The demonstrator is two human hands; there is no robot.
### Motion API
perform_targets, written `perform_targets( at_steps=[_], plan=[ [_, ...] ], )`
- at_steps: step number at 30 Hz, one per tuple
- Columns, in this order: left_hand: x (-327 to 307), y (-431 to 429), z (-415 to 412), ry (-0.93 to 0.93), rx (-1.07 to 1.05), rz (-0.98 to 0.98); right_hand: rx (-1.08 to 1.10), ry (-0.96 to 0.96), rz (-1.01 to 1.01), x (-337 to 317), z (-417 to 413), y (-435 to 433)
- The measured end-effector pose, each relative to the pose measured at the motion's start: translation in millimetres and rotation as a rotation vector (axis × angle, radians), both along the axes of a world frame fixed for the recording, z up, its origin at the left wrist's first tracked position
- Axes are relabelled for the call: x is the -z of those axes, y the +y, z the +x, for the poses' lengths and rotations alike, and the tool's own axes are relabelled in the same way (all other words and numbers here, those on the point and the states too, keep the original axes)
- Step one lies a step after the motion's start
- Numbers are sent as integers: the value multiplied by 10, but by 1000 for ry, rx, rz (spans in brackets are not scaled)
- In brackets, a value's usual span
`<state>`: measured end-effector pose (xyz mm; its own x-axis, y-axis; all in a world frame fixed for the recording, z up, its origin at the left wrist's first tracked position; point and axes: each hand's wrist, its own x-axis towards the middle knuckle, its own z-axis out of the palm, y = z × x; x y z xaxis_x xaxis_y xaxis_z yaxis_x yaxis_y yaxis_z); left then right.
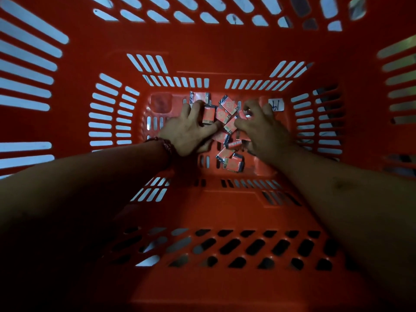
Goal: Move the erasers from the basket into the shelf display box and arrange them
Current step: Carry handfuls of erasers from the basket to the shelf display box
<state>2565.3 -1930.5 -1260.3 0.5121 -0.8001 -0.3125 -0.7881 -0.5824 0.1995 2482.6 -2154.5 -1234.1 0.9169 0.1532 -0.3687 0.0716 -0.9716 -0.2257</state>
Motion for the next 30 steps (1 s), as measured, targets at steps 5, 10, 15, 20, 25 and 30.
perform_targets(
  at_steps=[5,10,15,20,25,30],
  plan=[
    [-20,-47,2,-21,5,68,141,-107,202,-3,67,-7],
    [-108,-65,81,21,53,87,559,-77,547,-62,195,-49],
    [-315,-141,166,137,-45,71,1012,176,815,-233,314,-182],
    [-399,-127,164,203,-90,89,1167,506,1012,-327,296,-251],
    [-396,-96,245,264,-194,44,1170,656,1067,-414,312,-190],
    [-542,-7,481,352,-404,-130,1083,725,1026,-648,349,-175]
  ],
)
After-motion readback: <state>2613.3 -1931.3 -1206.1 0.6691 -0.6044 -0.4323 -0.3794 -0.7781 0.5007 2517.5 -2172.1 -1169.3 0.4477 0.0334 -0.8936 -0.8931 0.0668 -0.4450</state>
